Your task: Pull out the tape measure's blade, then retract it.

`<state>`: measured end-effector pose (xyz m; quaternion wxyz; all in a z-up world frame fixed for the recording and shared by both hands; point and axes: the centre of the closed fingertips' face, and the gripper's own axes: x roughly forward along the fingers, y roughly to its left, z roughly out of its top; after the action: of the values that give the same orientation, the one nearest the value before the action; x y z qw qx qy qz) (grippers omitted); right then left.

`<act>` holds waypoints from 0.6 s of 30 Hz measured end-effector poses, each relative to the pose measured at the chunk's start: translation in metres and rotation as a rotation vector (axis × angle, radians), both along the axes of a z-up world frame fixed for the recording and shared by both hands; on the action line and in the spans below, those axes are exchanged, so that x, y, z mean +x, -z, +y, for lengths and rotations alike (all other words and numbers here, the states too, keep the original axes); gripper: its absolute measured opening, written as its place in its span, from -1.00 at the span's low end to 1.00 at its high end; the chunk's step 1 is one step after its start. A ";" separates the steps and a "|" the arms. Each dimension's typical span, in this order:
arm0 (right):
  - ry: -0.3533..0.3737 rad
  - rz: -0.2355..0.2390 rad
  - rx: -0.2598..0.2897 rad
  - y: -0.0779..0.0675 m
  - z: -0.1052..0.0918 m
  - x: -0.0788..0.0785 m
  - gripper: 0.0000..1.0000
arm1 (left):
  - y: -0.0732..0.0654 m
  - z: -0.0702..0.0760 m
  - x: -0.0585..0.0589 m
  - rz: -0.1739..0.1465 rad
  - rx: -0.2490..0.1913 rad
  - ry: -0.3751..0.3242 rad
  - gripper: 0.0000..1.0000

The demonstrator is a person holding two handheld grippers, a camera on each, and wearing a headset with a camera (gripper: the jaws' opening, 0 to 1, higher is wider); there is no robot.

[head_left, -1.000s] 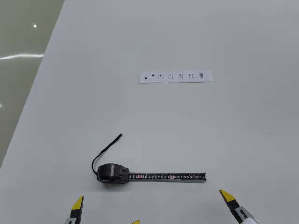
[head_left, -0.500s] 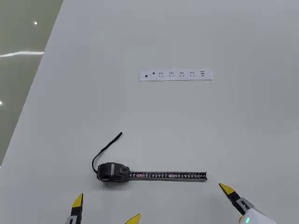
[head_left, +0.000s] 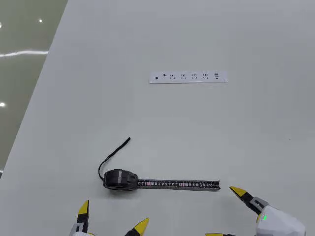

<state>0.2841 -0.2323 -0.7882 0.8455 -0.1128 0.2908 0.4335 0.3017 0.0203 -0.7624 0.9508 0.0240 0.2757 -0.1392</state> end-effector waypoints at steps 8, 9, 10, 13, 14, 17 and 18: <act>-0.073 -0.024 -0.025 0.004 -0.005 0.010 0.47 | 0.001 0.000 0.010 -0.007 0.007 -0.027 0.94; -0.083 -0.029 -0.029 0.004 -0.007 0.013 0.45 | 0.001 0.001 0.011 -0.008 0.011 -0.032 0.94; -0.088 -0.029 -0.030 0.005 -0.008 0.014 0.43 | 0.001 0.001 0.012 -0.009 0.010 -0.033 0.94; -0.114 -0.039 -0.038 0.007 -0.010 0.019 0.37 | 0.003 0.001 0.016 -0.008 0.010 -0.042 0.92; -0.126 -0.038 -0.041 0.007 -0.010 0.021 0.34 | 0.003 0.002 0.019 -0.011 0.012 -0.048 0.92; -0.156 -0.043 -0.052 0.009 -0.012 0.025 0.26 | 0.003 0.003 0.024 -0.018 0.009 -0.062 0.90; -0.165 -0.048 -0.053 0.009 -0.012 0.027 0.23 | 0.004 0.003 0.026 -0.015 0.006 -0.064 0.89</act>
<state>0.3107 -0.2444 -0.7974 0.8103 -0.1690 0.2718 0.4909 0.3272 0.0228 -0.7659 0.9568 0.0191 0.2696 -0.1075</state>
